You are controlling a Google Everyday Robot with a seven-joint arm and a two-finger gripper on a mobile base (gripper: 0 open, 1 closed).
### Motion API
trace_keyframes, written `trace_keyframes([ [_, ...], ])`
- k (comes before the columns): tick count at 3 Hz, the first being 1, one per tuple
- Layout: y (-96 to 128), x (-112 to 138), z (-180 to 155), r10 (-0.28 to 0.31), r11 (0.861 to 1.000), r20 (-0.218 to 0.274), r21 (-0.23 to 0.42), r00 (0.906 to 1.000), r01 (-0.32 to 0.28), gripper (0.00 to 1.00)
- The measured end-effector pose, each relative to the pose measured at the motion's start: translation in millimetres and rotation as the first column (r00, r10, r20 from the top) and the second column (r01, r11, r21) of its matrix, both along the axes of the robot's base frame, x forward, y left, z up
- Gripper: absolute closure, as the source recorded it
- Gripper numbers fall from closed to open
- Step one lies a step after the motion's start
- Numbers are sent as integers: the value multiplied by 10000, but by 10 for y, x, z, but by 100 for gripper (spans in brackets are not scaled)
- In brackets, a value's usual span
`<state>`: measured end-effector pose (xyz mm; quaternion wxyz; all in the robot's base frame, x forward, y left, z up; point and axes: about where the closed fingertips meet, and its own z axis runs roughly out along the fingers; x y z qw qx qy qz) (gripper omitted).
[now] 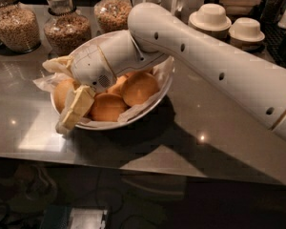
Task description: Pick orange from white bowl
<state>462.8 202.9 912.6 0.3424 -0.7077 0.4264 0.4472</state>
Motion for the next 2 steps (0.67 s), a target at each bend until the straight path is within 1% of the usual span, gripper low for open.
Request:
trace_keyframes([
  [1, -254, 244, -22, -1239, 9917, 284, 386, 9919, 1228, 0],
  [2, -247, 241, -27, -1228, 9919, 276, 369, 9920, 1218, 0],
])
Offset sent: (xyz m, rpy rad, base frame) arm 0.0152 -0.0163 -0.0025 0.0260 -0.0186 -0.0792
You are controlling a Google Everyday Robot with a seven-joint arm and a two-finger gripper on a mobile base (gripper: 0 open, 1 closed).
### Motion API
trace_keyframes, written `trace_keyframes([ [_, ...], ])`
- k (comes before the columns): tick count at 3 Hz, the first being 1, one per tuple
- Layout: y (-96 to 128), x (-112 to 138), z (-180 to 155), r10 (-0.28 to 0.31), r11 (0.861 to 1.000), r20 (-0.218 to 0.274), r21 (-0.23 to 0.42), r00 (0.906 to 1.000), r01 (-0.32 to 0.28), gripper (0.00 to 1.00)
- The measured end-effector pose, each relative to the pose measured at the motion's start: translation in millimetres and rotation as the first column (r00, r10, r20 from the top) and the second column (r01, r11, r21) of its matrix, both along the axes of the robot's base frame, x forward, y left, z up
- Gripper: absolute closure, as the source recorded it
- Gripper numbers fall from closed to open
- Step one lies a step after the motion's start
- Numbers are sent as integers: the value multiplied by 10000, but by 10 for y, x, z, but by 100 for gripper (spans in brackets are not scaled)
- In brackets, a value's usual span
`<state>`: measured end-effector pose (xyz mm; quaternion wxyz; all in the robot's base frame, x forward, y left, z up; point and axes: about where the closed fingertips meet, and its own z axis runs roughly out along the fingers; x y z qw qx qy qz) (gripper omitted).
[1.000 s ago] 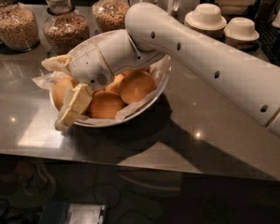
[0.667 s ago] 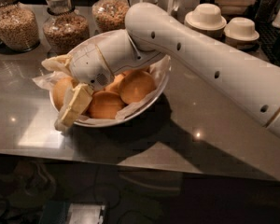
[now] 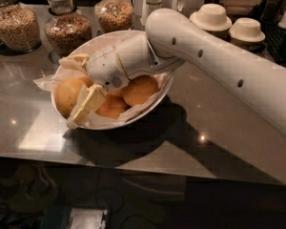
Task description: Pick orange from white bowl
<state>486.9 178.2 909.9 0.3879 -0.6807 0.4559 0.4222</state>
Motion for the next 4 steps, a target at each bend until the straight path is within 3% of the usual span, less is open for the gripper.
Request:
trace_keyframes([
  [1, 45, 27, -206, 44, 9992, -525, -404, 9986, -65, 0],
  [2, 48, 26, -207, 43, 9991, -540, -411, 9985, -65, 0],
  [3, 48, 26, -207, 43, 9991, -540, -411, 9985, -66, 19],
  [4, 48, 26, -207, 44, 9991, -540, -411, 9985, -66, 58],
])
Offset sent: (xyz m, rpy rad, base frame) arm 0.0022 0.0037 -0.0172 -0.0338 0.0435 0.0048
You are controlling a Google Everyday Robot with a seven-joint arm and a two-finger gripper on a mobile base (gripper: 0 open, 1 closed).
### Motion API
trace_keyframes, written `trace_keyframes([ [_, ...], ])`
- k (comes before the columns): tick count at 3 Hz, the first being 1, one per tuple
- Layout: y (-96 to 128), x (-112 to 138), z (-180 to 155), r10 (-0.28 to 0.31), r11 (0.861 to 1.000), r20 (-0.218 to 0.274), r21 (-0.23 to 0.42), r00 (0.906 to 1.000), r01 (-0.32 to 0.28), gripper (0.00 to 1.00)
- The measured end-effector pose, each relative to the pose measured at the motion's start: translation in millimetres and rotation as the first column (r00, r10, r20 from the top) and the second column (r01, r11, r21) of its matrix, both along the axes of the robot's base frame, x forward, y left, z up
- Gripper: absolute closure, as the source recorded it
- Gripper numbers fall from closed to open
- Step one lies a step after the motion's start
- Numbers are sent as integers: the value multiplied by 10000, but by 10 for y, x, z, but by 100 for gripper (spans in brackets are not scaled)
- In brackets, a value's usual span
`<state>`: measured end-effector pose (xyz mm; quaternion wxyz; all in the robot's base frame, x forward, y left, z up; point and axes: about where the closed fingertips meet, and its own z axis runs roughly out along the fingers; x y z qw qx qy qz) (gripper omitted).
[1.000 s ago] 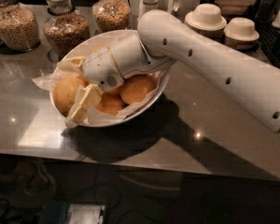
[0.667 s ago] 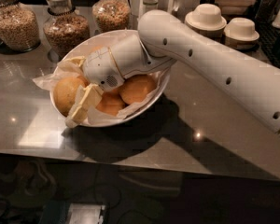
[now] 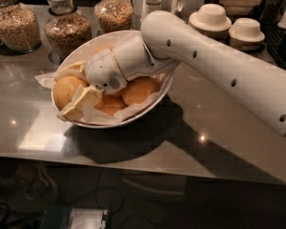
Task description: Pick orange from white bowl
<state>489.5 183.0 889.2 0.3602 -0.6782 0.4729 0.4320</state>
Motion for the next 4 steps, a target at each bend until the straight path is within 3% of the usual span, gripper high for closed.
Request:
trace_keyframes([
  [2, -3, 0, 2, 1, 10000, 0, 1, 10000, -1, 100],
  [4, -58, 10, 91, 1, 10000, 2, 3, 10000, -1, 100],
])
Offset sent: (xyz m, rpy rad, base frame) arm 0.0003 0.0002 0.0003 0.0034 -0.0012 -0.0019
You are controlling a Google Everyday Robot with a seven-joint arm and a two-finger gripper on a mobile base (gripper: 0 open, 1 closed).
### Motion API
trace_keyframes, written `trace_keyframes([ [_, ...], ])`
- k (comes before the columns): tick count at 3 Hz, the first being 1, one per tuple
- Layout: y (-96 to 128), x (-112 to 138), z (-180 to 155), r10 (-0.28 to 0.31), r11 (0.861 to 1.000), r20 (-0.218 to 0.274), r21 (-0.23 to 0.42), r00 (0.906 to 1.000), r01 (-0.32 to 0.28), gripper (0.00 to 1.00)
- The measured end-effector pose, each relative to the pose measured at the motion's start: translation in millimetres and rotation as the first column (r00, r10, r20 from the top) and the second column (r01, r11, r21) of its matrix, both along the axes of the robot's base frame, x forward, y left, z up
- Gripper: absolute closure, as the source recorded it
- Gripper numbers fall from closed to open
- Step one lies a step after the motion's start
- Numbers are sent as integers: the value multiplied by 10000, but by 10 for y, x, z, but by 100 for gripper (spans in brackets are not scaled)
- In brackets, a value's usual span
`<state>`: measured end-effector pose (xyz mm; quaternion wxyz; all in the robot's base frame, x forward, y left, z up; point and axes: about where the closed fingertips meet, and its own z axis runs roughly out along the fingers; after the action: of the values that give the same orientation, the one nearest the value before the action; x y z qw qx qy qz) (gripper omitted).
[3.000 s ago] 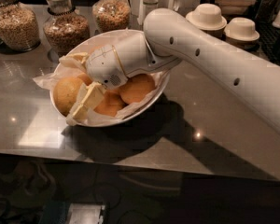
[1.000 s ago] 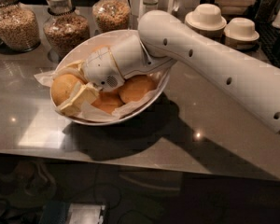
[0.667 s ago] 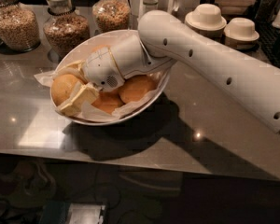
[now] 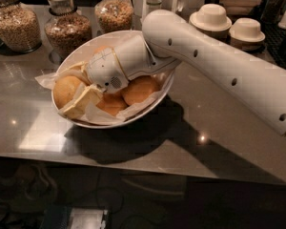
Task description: Pick orange from white bowl
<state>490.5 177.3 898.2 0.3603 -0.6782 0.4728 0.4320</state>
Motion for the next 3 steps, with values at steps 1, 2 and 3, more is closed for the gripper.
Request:
trace_keyframes([
  [1, -128, -242, 513, 124, 9924, 637, 1217, 9979, -201, 100],
  [2, -531, -550, 1098, -428, 9679, 1911, 2513, 9806, -67, 100],
  [3, -1096, -795, 1518, -1515, 9472, 2643, 3142, 9525, 635, 100],
])
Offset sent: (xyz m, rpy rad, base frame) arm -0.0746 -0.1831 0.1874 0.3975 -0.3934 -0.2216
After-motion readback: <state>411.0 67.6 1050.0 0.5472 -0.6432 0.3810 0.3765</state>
